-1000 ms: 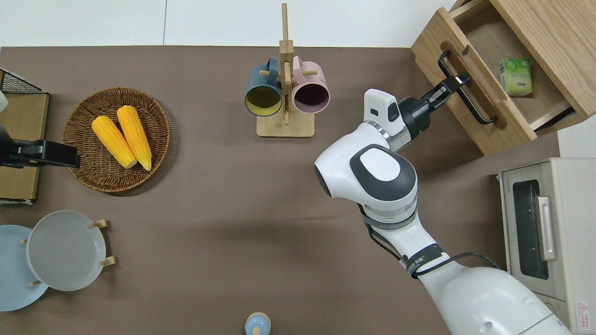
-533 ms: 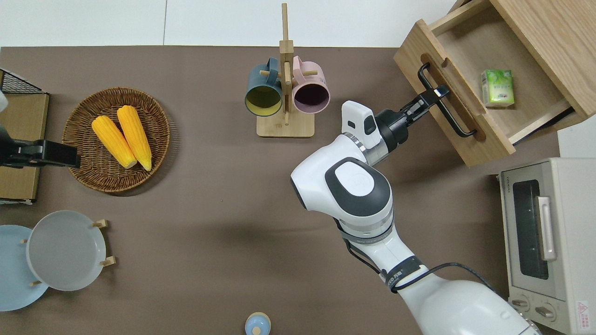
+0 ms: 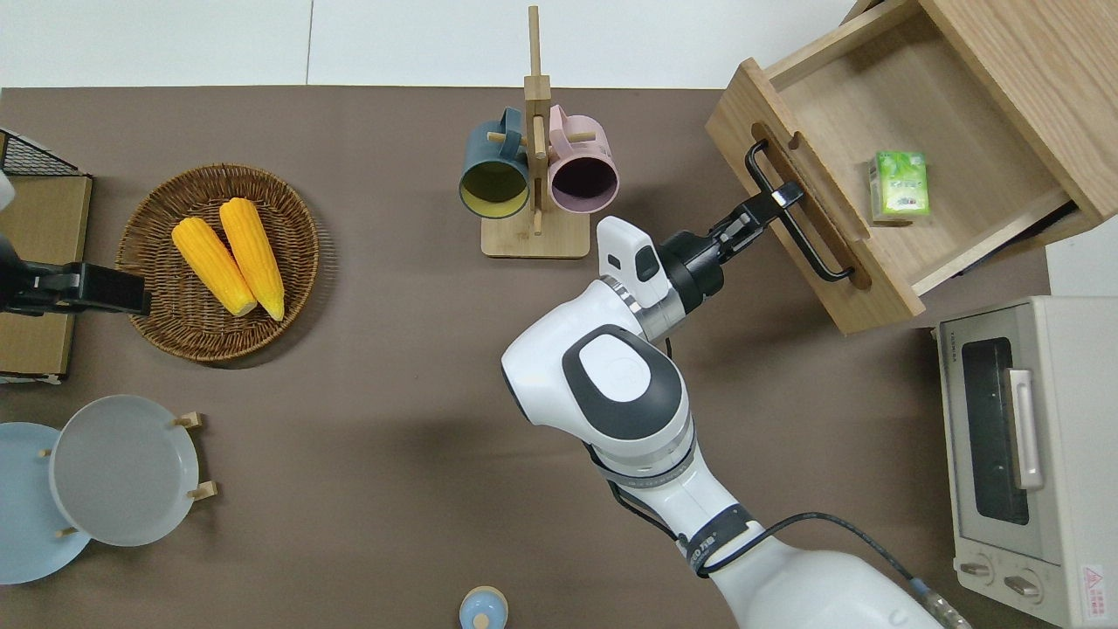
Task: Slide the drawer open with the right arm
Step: 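Pull the drawer handle toward the robot with the right gripper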
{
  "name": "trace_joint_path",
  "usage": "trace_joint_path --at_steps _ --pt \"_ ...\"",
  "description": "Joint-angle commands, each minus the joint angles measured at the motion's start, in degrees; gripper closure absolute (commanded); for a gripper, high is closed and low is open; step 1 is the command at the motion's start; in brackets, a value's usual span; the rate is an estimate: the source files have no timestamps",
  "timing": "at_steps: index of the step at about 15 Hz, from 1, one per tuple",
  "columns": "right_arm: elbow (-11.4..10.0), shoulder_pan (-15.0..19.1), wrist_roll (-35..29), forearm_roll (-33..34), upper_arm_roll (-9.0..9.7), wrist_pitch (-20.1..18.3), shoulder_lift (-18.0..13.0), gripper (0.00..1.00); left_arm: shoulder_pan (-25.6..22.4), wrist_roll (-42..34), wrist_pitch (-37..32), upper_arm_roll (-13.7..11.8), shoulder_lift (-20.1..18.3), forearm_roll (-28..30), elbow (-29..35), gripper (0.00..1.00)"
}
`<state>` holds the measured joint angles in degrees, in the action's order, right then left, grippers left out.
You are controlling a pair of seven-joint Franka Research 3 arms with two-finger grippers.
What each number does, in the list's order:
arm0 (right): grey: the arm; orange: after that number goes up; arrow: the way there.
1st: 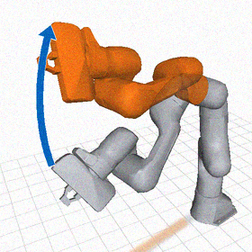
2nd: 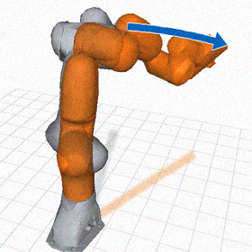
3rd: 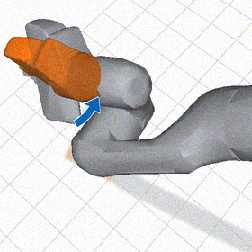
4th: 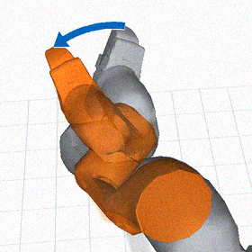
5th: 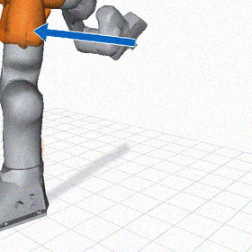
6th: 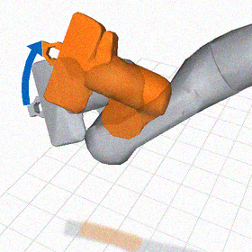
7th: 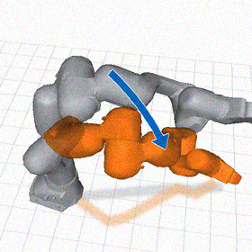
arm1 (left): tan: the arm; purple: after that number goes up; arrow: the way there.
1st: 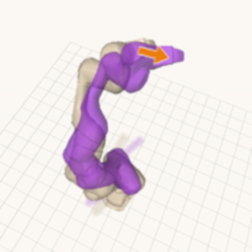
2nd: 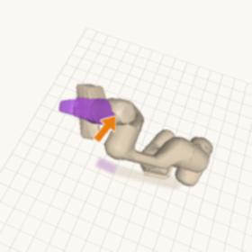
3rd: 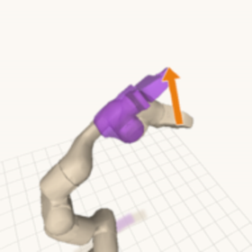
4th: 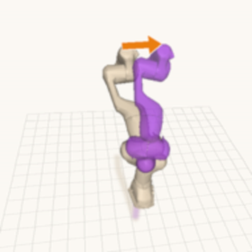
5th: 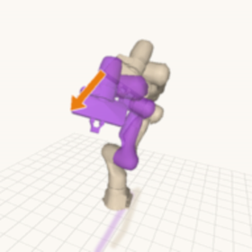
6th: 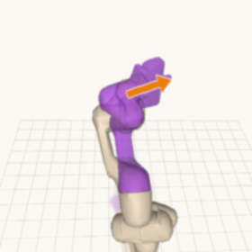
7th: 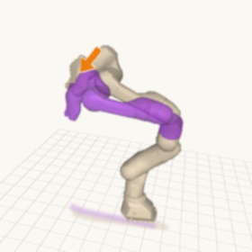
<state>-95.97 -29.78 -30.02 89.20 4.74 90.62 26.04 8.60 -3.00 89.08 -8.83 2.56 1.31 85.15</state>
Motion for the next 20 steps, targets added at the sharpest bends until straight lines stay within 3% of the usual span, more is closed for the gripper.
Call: trace_joint_path --at_steps 1,3,9,20 --pt "3.33 -2.56 1.72 0.36 0.10 -0.88 2.26 1.000 0.99 -0.34 0.04 -0.93 0.69 -0.87 -1.12 0.00" --pt "3.60 -3.44 1.98 0.45 0.10 -1.76 2.70 1.000 0.99 -0.34 0.04 -0.93 0.69 -0.87 -1.12 0.00" --pt "7.64 -6.16 4.97 -0.42 0.10 -3.95 4.90 1.000 0.99 -0.34 0.04 -0.93 0.69 -0.78 -1.12 0.00" --pt "7.91 -8.98 2.95 -3.24 0.10 -6.95 5.17 1.000 0.99 -0.34 0.04 -0.93 0.69 -0.87 -1.12 0.00"
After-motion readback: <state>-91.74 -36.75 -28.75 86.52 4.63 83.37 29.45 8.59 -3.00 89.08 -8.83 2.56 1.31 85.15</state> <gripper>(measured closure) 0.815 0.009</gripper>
